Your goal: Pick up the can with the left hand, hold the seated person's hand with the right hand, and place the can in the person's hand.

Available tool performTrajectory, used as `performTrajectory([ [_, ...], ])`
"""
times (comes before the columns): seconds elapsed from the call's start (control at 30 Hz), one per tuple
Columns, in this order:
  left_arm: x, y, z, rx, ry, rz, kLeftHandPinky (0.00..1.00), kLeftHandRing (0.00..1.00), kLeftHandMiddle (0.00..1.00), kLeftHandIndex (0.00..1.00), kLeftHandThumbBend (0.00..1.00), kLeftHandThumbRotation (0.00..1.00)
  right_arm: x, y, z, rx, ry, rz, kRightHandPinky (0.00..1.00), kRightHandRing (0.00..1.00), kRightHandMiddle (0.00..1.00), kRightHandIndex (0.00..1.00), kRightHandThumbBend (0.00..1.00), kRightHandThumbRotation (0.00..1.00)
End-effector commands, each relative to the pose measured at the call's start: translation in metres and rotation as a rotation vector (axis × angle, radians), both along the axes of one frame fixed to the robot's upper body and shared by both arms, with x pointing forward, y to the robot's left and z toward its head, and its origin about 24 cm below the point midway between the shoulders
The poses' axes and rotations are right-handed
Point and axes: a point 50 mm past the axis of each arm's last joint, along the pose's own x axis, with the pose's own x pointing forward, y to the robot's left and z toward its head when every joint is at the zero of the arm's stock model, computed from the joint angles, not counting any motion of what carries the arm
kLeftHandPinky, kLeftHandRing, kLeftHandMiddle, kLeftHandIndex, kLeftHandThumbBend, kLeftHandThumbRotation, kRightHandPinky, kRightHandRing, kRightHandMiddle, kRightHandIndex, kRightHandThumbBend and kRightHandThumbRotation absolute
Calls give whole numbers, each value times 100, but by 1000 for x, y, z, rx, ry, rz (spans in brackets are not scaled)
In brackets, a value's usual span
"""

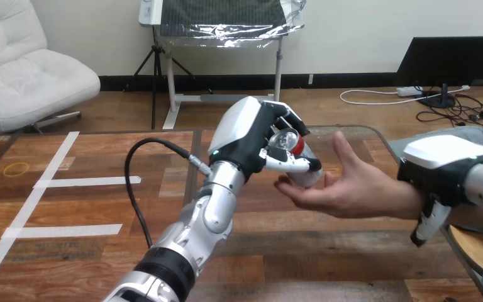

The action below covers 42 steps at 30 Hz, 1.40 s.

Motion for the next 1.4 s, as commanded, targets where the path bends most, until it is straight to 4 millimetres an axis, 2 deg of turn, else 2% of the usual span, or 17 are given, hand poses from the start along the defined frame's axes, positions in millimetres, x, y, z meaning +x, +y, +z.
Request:
performTrajectory([
  [0.0, 17, -29, 62, -13, -212, -82, 37, 42, 47, 49, 63, 0, 26, 0, 77, -50, -259, -17, 20, 29, 38, 41, 73, 0],
  [0.27, 16, -37, 61, -10, -198, -101, 37, 42, 48, 49, 62, 0, 28, 3, 84, -44, -275, 0, 21, 30, 39, 45, 74, 0],
  [0.57, 13, -47, 61, 8, -192, -122, 37, 42, 47, 49, 62, 0, 32, 5, 89, -73, -289, 15, 28, 38, 46, 45, 74, 0],
  [0.8, 11, -58, 62, 8, -174, -142, 37, 41, 47, 48, 63, 0, 34, 6, 93, -51, -303, 12, 27, 35, 42, 39, 76, 0],
  [0.93, 10, -62, 62, 17, -168, -156, 36, 40, 46, 48, 63, 0, 35, 7, 94, -44, -305, 7, 29, 37, 45, 41, 76, 0],
  [1.17, 8, -69, 62, 24, -171, -173, 38, 41, 46, 48, 62, 0, 35, 8, 96, -51, -311, 14, 25, 32, 40, 39, 76, 0],
  [1.37, 6, -73, 62, 30, -179, -182, 38, 40, 46, 47, 62, 0, 36, 9, 97, -45, -309, 7, 25, 33, 41, 41, 76, 0],
])
